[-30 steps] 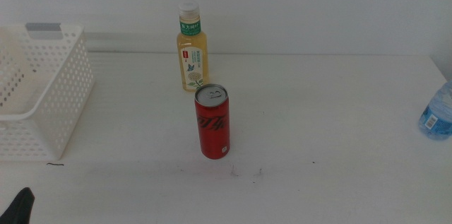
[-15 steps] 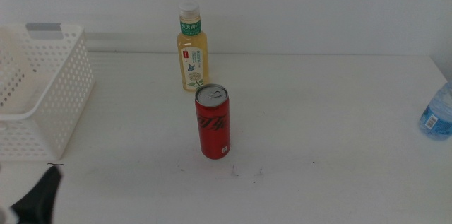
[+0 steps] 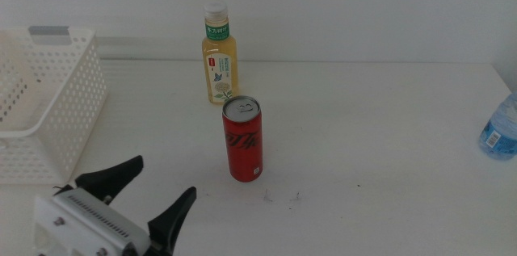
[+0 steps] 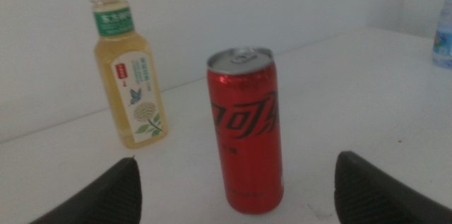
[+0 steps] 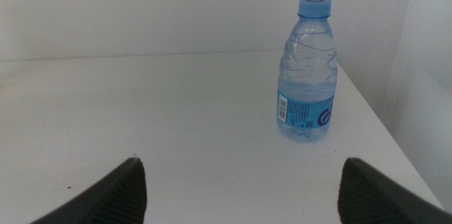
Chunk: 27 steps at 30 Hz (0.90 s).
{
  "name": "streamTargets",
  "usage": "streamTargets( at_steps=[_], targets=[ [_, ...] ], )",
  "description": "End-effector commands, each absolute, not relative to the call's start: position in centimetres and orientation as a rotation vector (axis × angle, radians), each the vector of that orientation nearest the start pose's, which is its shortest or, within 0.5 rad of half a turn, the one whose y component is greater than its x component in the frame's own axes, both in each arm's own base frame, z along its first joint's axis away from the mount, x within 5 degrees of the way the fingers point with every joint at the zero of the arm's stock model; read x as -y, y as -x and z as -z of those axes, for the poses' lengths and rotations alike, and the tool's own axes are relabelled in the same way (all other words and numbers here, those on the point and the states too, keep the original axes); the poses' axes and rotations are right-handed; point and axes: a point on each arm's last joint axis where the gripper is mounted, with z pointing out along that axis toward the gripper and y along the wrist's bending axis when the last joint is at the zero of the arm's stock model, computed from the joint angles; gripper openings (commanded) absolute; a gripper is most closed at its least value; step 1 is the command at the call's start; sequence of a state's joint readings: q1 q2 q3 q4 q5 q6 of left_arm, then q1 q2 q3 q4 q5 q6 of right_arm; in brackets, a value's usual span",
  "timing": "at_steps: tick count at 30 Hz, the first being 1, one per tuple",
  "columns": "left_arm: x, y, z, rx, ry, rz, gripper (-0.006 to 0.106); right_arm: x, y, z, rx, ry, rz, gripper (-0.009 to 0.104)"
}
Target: Use arms to grab the bottles and put them into the dustbin to the left of the table.
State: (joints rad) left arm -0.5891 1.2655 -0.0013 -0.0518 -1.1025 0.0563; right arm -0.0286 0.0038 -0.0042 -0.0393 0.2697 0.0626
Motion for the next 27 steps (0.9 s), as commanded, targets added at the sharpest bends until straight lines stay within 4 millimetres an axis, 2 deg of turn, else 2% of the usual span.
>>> streamTargets(
  at_steps=[1, 8, 20, 22, 24, 27],
  targets=[
    [8.9, -13.7, -17.1, -1.555, -0.473, 0.41, 0.094, 0.3, -5.5, -19.0, -1.744, -0.05, 0.027, 0.086],
    [9.3, -14.0, -15.1, -1.684, -0.486, 0.429, 0.094, 0.3, -5.5, -19.0, -1.744, -0.05, 0.027, 0.086],
    [9.4, -13.9, -15.1, -1.675, -0.508, 0.436, 0.094, 0.3, -5.5, -19.0, -1.744, -0.05, 0.027, 0.086],
    [9.4, -14.1, -15.1, -1.701, -0.43, 0.494, 0.094, 0.3, -5.5, -19.0, -1.744, -0.05, 0.027, 0.086],
    [10.3, -15.0, -15.6, -1.677, -0.423, 0.523, 0.094, 0.3, -5.5, -19.0, -1.744, -0.05, 0.027, 0.086],
    [11.5, -16.9, -15.2, -1.718, -0.429, 0.517, 0.094, 0.3, -5.5, -19.0, -1.744, -0.05, 0.027, 0.086]
  ],
)
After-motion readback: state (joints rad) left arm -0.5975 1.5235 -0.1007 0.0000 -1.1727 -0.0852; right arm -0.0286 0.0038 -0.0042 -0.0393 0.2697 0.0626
